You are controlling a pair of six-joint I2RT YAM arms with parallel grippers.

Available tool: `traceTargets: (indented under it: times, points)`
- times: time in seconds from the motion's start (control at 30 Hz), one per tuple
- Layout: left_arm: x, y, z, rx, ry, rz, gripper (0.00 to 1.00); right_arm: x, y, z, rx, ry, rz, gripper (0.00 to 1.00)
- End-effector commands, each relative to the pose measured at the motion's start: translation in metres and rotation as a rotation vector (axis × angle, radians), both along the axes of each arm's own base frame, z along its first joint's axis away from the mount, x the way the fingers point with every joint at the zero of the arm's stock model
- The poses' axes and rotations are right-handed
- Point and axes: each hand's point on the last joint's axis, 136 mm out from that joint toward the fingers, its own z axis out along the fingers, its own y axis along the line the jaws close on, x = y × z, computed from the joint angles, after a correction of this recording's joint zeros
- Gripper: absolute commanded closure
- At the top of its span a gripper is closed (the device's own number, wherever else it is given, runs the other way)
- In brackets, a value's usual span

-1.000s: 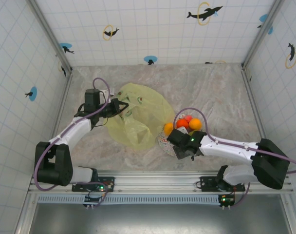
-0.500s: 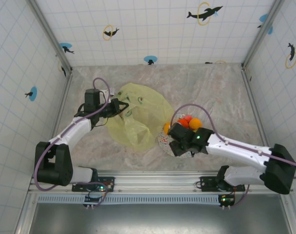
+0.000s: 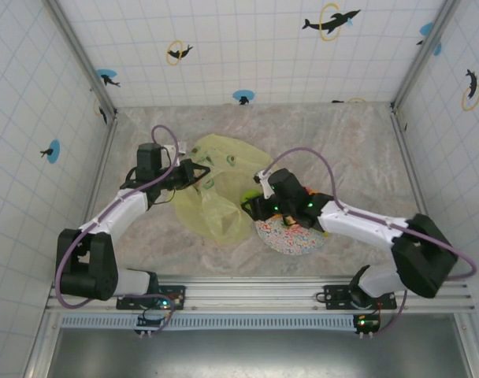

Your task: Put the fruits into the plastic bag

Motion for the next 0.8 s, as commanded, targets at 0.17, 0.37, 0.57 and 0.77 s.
traceTargets:
  times: [0.17,0.37,0.57,0.77]
  points:
    - [0.0,-0.002,0.015,-0.041,-0.044,-0.023,1.0,0.028,0.056,0.014,0.222,-0.035,-0.045,0.49]
    - [-0.001,-0.004,0.017,-0.052,-0.04,-0.027,1.0,0.054,0.068,-0.01,0.212,-0.033,-0.149,0.49]
    - [-0.002,-0.004,0.02,-0.052,-0.055,-0.029,1.0,0.08,0.076,-0.011,0.273,-0.063,-0.259,0.5]
    - [-0.002,-0.004,0.018,-0.052,-0.047,-0.026,1.0,0.103,0.073,-0.021,0.328,-0.008,-0.445,0.49]
